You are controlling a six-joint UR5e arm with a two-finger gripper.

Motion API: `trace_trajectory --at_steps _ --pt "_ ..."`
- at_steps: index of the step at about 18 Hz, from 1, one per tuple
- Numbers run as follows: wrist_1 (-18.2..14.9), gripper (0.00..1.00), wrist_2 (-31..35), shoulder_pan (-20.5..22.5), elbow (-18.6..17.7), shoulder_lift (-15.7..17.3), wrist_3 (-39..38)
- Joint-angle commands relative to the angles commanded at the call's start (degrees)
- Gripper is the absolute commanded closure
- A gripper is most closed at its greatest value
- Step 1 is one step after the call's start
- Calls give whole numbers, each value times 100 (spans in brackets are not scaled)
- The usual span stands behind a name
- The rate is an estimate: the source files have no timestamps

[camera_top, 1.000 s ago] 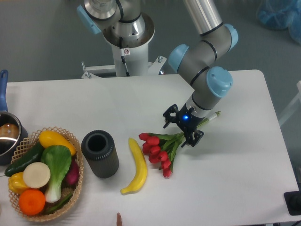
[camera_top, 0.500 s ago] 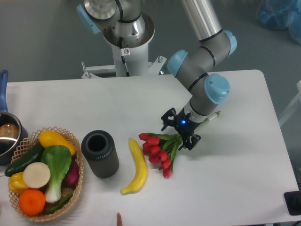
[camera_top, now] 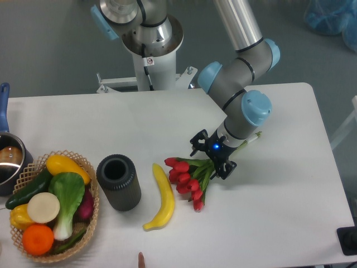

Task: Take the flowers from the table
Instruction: 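Close the gripper around the tulip stems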

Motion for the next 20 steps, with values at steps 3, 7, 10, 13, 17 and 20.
trace_trajectory --at_steps 3,7,10,13,17,20 --pt "0 17 0 0 0 9 0" --pt "-9 30 0 0 0 18 -9" --pt "-9 35 -9 0 -9 26 -18" --pt "-9 45 0 0 -9 26 -9" --pt "-52 52 0 9 -9 35 -18" --pt "-62 57 0 18 0 44 -96"
